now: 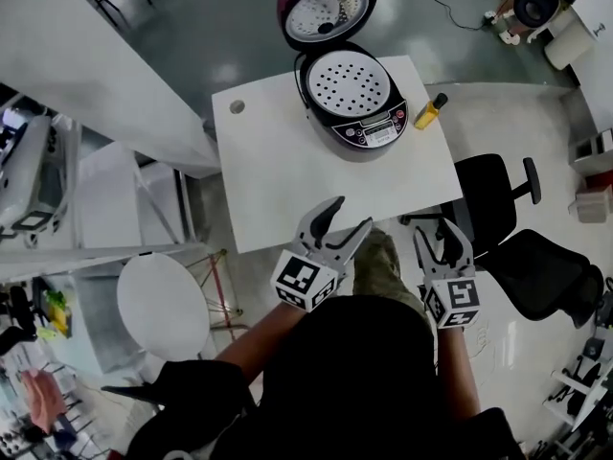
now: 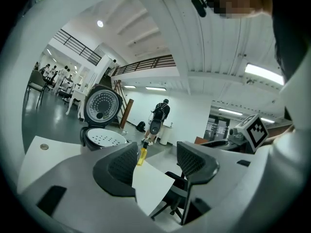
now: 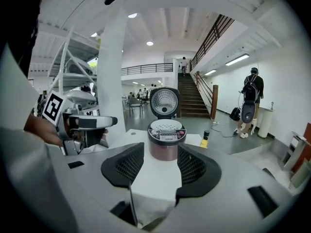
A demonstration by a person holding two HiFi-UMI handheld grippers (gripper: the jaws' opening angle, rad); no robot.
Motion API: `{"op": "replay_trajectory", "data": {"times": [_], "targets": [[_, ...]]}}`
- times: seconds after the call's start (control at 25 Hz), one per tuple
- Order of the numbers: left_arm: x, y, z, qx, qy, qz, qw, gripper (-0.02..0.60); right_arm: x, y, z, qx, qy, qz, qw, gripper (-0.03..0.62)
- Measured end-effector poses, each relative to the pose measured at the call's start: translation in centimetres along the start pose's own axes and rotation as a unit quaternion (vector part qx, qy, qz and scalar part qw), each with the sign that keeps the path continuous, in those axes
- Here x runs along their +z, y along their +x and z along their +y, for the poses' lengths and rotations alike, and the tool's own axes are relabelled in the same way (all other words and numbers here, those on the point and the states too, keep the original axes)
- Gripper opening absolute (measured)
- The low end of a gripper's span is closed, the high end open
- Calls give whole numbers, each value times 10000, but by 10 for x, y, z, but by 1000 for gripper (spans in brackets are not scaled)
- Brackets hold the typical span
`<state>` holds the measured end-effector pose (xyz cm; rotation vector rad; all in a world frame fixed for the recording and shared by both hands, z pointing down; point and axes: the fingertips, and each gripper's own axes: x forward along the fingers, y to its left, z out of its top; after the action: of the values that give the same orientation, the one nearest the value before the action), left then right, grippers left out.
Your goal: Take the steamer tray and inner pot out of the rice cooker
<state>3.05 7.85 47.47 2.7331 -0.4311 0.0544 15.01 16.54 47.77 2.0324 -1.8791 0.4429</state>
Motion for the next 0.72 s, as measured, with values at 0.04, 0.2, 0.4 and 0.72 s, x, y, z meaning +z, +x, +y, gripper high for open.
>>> {"op": "replay_trajectory", "data": {"times": [0.04,0.2,0.4,0.72], "targets": [[-1,-1,2,65,-20,-12,10000,235,2,6,-1,64,0,-19,10000,186],[3,-5,16,431,-44,-100,9990,235,10,34,-1,405,-19,-43,9992,186],[9,-1,44,1072,-128,-176,9940,235,26,78,-6,1000,-147,-121,9948,186],[24,28,77,2038,-332,-501,9772,233,52,133,-46,1573,-103,-237,9872,186]]}}
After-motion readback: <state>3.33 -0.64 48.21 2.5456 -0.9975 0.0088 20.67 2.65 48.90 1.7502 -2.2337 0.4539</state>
